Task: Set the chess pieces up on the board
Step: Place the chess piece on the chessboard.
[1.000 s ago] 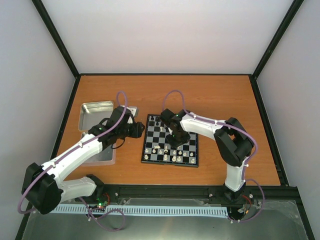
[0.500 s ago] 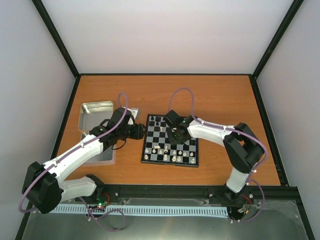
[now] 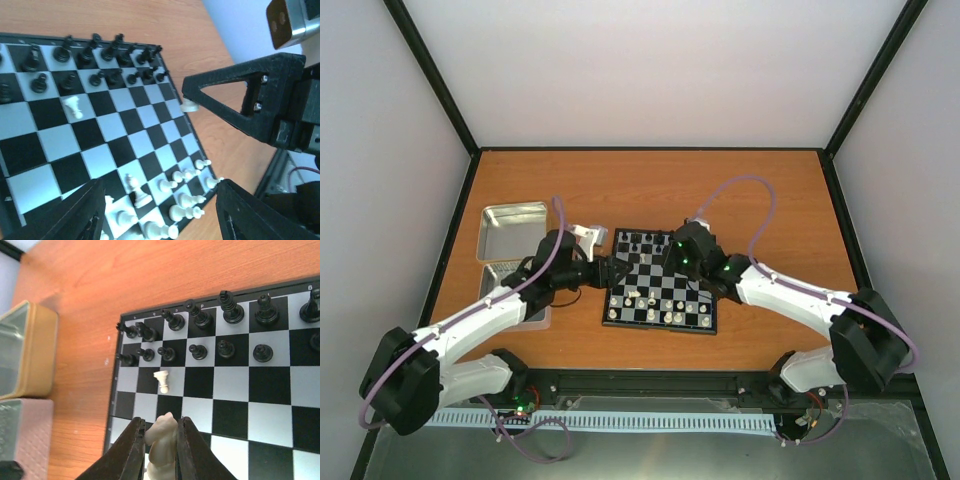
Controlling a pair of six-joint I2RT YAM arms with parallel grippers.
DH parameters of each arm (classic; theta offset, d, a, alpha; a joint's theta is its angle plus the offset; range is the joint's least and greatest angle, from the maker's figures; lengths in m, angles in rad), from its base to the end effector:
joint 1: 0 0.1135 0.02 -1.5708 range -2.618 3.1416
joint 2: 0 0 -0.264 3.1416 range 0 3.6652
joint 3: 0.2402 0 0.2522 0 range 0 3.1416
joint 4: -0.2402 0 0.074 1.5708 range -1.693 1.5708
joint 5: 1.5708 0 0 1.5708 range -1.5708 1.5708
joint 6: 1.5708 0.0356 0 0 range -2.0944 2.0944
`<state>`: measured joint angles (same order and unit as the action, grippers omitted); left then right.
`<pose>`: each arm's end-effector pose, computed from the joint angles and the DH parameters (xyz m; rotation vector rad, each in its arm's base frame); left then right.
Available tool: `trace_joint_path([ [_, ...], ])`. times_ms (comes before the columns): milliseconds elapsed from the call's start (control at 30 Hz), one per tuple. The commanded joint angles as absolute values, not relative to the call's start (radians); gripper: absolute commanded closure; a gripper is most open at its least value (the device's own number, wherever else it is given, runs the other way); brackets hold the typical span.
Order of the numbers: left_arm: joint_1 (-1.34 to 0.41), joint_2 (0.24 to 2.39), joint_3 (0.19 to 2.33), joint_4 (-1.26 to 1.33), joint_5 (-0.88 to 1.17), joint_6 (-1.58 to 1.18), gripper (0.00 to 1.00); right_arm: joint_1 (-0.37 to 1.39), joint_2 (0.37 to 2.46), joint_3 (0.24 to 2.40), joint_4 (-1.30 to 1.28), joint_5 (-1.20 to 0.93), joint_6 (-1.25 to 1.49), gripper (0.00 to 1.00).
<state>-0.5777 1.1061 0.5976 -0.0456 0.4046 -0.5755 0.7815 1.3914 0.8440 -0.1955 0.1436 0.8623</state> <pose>0.1897 -0.1404 0.2265 0.2616 2.2667 -1.0784 0.2121 0.2033 0.2231 0.1726 2.3937 0.6544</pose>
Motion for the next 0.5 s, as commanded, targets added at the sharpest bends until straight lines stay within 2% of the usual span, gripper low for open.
trace_joint_path([
  [0,-0.569,1.100,0.538,0.248,0.542,-0.656,0.37,0.787,1.317,0.793,-0.067,0.128,1.067,0.92],
  [100,-0.570,1.117,0.502,0.365,0.587,-0.670,0.31,0.787,1.275,0.769,-0.047,0.093,1.162,0.91],
  [233,-0.597,1.138,0.464,0.486,0.595,-0.669,0.19,0.784,1.256,0.741,0.015,0.028,1.273,0.91],
  [367,-0.655,1.183,0.487,0.495,0.536,-0.658,0.19,0.782,1.275,0.758,0.049,-0.058,1.322,0.91],
  [467,-0.668,1.225,0.501,0.522,0.486,-0.713,0.27,0.781,1.285,0.756,0.073,-0.097,1.354,0.90],
])
